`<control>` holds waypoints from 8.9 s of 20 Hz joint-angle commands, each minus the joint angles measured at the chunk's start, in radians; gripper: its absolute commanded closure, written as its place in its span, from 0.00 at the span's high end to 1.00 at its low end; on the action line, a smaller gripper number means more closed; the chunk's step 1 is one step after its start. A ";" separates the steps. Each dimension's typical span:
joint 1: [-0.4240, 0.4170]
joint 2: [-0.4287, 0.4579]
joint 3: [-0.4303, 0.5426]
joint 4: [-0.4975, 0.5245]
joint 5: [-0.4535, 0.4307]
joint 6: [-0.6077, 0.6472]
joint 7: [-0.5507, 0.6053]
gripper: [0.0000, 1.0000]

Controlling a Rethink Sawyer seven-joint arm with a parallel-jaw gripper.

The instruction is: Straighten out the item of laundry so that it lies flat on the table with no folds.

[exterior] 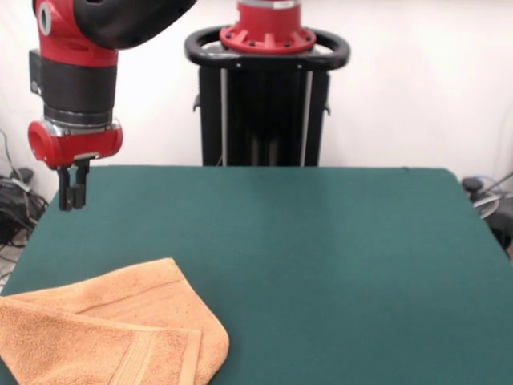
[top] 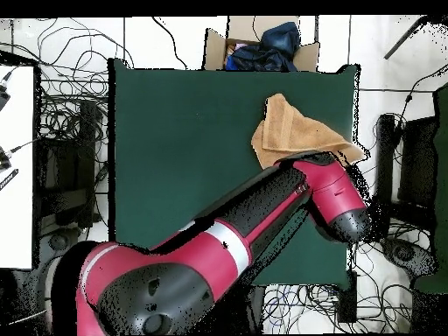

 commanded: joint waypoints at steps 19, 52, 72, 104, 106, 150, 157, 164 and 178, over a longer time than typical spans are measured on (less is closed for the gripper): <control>-0.213 -0.059 0.400 -0.116 0.281 -0.183 0.016 0.00; -0.116 0.171 0.268 -0.278 0.100 -0.179 0.218 0.00; -0.036 0.458 -0.004 -0.388 -0.110 -0.372 0.378 0.00; 0.007 0.355 0.018 -0.276 -0.002 -0.537 0.363 0.00; 0.009 0.333 0.001 -0.264 0.011 -0.499 0.354 0.00; -0.021 0.273 -0.084 -0.303 0.124 -0.303 0.193 0.00; -0.044 0.272 -0.049 -0.320 0.220 -0.201 0.105 0.00; -0.050 0.321 -0.070 -0.348 0.210 -0.172 0.117 0.00; -0.075 0.369 -0.066 -0.433 0.126 -0.477 0.297 0.00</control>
